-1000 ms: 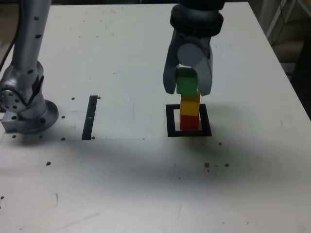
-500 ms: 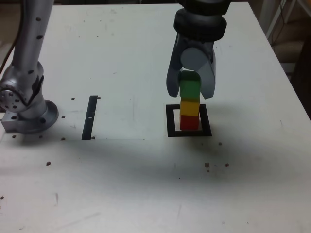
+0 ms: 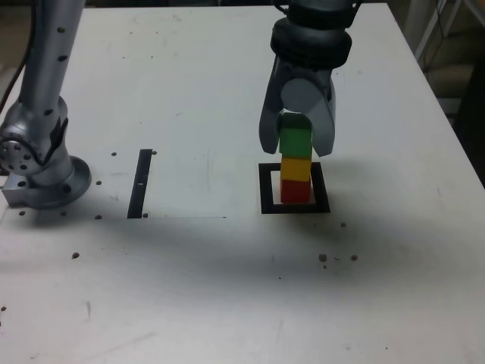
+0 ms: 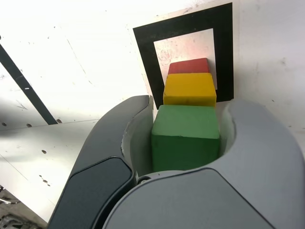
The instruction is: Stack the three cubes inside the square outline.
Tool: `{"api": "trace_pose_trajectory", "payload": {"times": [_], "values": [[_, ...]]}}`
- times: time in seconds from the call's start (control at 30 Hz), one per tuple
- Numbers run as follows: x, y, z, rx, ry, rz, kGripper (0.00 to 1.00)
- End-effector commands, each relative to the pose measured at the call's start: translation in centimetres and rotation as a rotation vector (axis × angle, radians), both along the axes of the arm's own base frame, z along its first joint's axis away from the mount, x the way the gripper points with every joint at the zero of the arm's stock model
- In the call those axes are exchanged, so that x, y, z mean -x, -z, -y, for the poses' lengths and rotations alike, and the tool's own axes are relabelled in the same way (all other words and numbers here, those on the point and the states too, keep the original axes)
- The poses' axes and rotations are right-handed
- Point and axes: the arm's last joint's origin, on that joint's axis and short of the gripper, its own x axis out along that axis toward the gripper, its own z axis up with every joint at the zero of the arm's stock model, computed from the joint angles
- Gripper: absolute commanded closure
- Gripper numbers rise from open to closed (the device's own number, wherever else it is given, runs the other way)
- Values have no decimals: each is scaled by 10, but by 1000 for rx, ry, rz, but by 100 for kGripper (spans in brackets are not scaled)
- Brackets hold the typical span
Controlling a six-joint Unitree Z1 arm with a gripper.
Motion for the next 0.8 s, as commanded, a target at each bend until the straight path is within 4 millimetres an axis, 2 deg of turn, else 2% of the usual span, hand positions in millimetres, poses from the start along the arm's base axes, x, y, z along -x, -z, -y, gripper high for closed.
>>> {"api": "trace_pose_trajectory", "payload": {"times": [0.0,0.43,0.57,0.77], "values": [[-1,1,-1,-2,0,0,2],[5,-6,-2,-3,-2,21,1],[16,-17,-3,-10,-3,46,1],[42,-34,-6,-40,-5,72,1]]}}
